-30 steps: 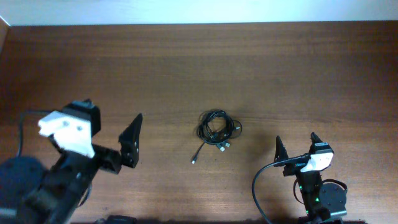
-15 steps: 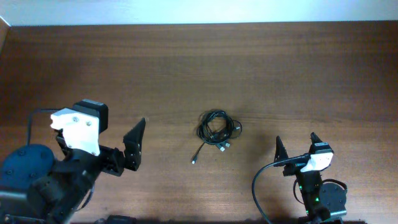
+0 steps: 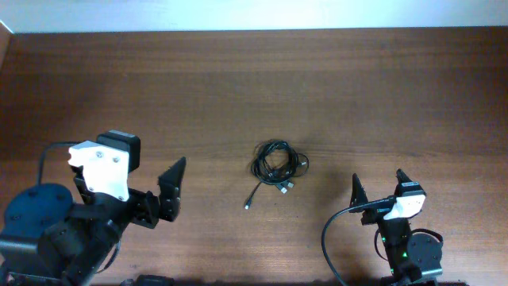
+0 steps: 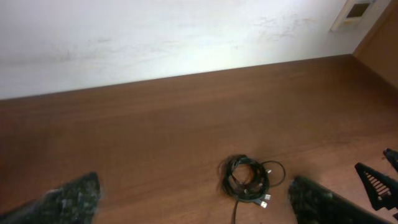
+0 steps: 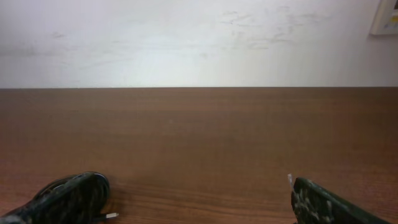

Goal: Untangle cables
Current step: 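Raise the left arm and move the left gripper over the cable bundle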

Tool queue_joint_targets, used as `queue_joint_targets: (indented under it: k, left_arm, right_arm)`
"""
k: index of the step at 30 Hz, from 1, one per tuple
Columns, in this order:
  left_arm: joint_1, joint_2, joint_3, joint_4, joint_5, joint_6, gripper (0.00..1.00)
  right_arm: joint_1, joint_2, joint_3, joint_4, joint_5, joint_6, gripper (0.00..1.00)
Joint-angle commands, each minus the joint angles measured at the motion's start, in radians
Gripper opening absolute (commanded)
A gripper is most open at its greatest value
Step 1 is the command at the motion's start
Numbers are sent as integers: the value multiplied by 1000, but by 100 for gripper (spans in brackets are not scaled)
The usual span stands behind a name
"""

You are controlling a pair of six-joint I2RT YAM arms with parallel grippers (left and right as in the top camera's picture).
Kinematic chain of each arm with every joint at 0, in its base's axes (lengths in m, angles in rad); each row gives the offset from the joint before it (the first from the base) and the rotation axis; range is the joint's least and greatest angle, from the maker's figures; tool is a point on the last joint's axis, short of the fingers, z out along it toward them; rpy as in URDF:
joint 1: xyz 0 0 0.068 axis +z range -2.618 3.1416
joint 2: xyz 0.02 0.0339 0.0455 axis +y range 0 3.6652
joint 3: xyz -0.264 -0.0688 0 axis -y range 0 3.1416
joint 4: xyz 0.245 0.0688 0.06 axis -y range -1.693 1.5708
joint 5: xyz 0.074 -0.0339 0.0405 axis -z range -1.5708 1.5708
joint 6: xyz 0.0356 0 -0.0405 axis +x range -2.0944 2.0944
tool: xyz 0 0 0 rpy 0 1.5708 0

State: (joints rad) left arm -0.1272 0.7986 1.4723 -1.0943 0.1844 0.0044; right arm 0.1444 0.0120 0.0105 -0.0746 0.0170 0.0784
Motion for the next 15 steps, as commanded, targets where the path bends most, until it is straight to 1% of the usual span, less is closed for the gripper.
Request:
queue_joint_targets:
  k: [1, 2, 3, 4, 10, 12, 15]
  left_arm:
    - [6, 7, -7, -8, 11, 7, 47]
    - [6, 7, -24, -8, 11, 7, 21]
    - [6, 7, -36, -11, 11, 7, 11]
    - [6, 7, -60, -11, 11, 7, 3]
    - [6, 25, -190, 18, 11, 7, 1]
    - [6, 54, -245, 60, 11, 7, 2]
    - [6, 119, -259, 89, 11, 7, 3]
  right_arm:
    - [-7, 3, -5, -6, 2, 4, 98]
    - [-7, 3, -5, -6, 2, 4, 98]
    - [-7, 3, -5, -6, 2, 4, 98]
    - [-7, 3, -5, -6, 2, 4, 98]
    - [-7, 3, -5, -6, 2, 4, 98]
    - [-7, 3, -5, -6, 2, 4, 98]
    - [-7, 3, -5, -6, 2, 4, 98]
